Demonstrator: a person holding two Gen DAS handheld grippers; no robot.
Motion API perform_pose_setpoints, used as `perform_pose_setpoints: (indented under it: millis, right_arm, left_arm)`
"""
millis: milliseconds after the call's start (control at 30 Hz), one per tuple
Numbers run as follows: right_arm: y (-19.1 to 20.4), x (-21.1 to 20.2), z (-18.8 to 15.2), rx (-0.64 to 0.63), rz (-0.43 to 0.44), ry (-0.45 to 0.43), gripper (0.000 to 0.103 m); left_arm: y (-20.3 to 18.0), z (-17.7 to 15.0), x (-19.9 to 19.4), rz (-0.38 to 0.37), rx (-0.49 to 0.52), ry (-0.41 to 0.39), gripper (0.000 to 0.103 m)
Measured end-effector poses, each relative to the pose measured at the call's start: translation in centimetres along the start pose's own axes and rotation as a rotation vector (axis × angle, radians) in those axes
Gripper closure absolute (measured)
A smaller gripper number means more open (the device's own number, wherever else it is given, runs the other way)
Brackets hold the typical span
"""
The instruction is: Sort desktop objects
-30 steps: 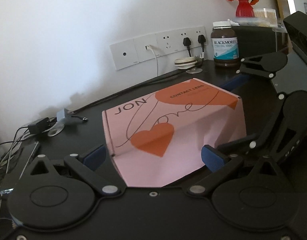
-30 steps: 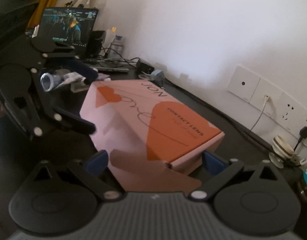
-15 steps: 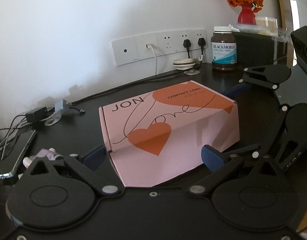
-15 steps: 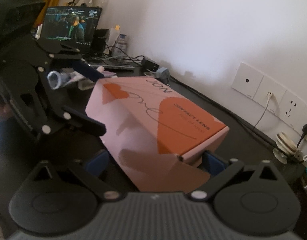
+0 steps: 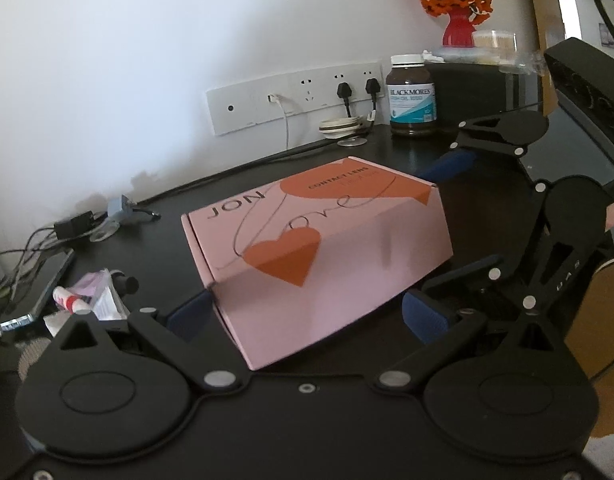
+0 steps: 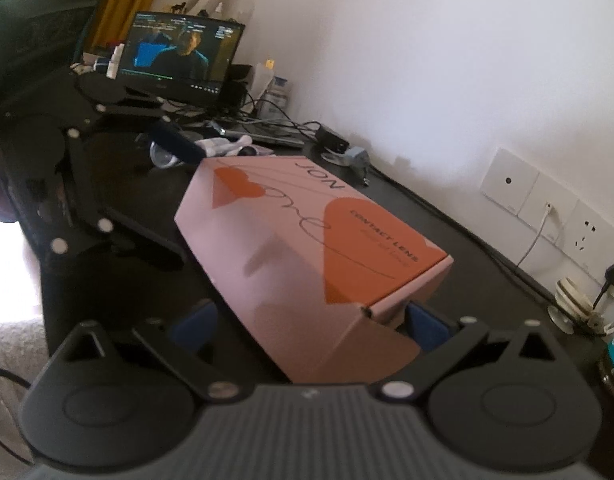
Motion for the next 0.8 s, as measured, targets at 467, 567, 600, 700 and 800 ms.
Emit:
perform_pose_setpoints:
  millis: [467, 567, 600, 700, 800]
  right_arm:
    - [2.9, -1.5, 0.0, -0.022, 0.022, -0.027, 0.007]
    - [2.5, -1.8, 0.0, 0.015, -0.002, -0.040, 0.007]
    - [2.5, -2.0, 0.0, 0.023, -0.014, -0.047, 0.007]
    - [2.3, -2.3, 0.4, 0.052, -0.043, -0.070, 0.007]
    - [2.1, -2.4, 1.0, 0.088, -0.064, -0.086, 0.007]
  left_arm:
    - [1.3, 0.5, -1.8, 0.083, -0.022, -0.068, 0.000]
    - [3.8, 1.5, -1.4, 0.142, -0.101, -0.087, 0.000]
    - [4.4, 1.8, -1.0, 0.154, -0.123, -0.088, 0.000]
    - [5.8, 2.8, 0.5, 0.169, -0.174, -0.078, 0.000]
    - [6.1, 3.4, 2.2, 0.152, -0.191, -0.051, 0.000]
Point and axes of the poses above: each gripper's, at about its wrist camera, not at the fingertips, and x roughly the way its jaws point, y to its left, z to its top, the point moved 7 cm from there along x, roughly the way its jaws point, and after that the axes turned 5 degrees about x, right-handed, at the moved point
